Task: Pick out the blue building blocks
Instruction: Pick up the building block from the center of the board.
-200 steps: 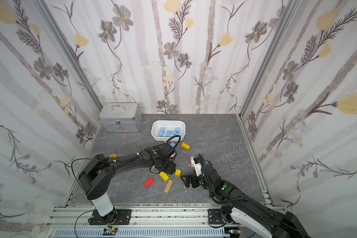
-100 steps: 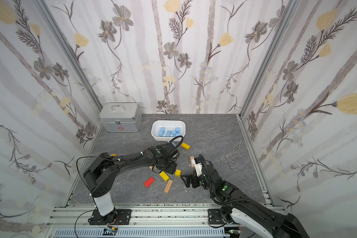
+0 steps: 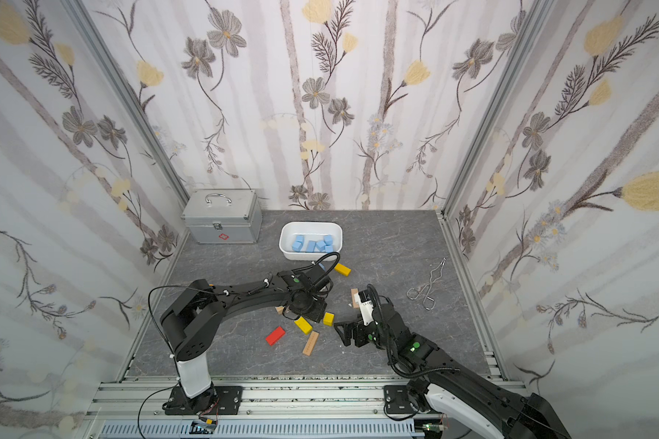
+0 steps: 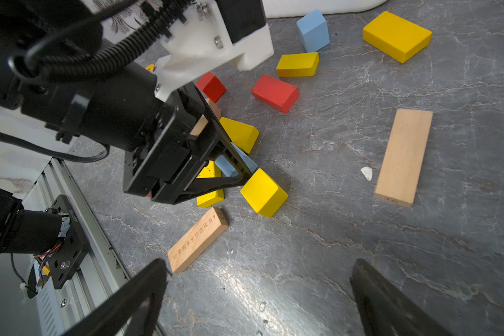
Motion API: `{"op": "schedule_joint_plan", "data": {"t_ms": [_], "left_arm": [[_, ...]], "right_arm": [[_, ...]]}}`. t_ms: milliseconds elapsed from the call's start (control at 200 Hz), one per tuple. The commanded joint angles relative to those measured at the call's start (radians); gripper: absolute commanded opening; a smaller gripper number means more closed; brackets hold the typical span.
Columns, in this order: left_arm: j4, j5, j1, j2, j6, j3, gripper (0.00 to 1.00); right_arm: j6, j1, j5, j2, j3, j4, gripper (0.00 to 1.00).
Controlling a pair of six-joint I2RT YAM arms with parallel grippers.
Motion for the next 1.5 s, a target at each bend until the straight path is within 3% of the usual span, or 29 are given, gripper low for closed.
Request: {"op": "schedule_joint_plan", "data": {"t_ms": [0, 395, 1009, 1494], "left_arm": [[0.006, -0.003, 0.002, 0.017, -0.016, 0.007, 0.59], [-0.030, -0.007, 0.001, 0.046, -0.012, 0.030, 0.52], [-0.071, 0.007, -0.001, 0.005, -0.029, 0.024, 0.52], [-0.048, -0.001, 0.001, 0.065, -0.026, 0.057, 0.51]], "right_arm": [[0.008, 0.001, 0.015, 0.000, 0.000, 0.026, 1.00], [0.010, 0.002, 0.021, -0.009, 0.000, 0.018, 1.00], [0.016, 0.001, 0.018, -0.006, -0.007, 0.031, 1.00], [0.017, 0.001, 0.023, -0.012, -0.008, 0.029, 1.00]]}}
